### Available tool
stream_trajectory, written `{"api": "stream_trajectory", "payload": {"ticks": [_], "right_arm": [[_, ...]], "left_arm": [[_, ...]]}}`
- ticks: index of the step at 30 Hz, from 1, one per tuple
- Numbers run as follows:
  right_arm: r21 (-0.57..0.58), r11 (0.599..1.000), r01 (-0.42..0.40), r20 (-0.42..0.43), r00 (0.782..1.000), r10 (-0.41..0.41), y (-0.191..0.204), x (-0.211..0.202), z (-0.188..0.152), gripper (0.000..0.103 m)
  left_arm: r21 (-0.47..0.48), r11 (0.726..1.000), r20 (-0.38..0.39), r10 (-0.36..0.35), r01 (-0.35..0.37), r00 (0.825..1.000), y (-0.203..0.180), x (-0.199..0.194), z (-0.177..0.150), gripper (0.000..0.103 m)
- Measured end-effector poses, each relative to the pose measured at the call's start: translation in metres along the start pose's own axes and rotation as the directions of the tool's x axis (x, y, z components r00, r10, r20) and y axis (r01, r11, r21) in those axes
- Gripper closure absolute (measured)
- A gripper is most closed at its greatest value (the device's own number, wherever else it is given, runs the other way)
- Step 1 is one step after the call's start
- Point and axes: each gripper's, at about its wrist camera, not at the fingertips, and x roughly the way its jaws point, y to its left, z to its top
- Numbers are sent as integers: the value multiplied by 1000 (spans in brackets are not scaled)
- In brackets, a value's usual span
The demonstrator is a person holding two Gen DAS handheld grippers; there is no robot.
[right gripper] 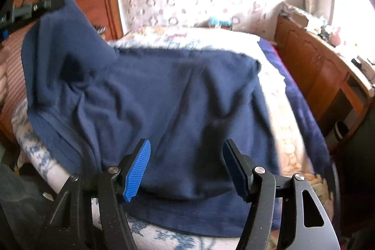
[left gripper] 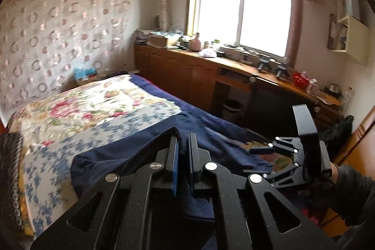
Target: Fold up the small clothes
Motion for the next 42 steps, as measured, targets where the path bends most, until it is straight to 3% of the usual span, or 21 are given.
{"api": "stream_trajectory", "payload": {"ticks": [4, 7, 11, 13, 18, 28, 34, 42], "right_arm": [[24, 999, 40, 55, 998, -41, -13, -23, 5, 37], [44, 998, 51, 75, 996, -54, -21, -33, 5, 37], [59, 997, 47, 72, 996, -51, -22, -30, 1, 37], [62, 997, 39, 67, 997, -43, -20, -26, 0, 37], [53, 999, 1, 53, 999, -4, -17, -14, 5, 37], [-12, 991, -134, -13, 991, 134, 5, 25, 19, 37], [-49, 986, -162, -74, 985, 159, 9, 47, 22, 37], [-50, 974, -219, -127, 969, 212, 2, 61, 28, 65]], "left_arm": [[39, 999, -8, -24, 24, 1000, -21, 9, 9, 95], [54, 998, -61, -42, 46, 997, -26, 24, 5, 92], [38, 998, -84, -44, 47, 996, -22, 28, -6, 58], [32, 999, -94, -40, 43, 995, -18, 27, -11, 56], [6, 1000, -108, 7, -7, 994, 1, 18, -27, 29], [-78, 986, -128, 135, -145, 983, 43, 2, -73, 28], [-99, 975, -132, 187, -201, 973, 56, -3, -90, 28], [-138, 958, -156, 228, -250, 961, 77, -3, -113, 28]]}}
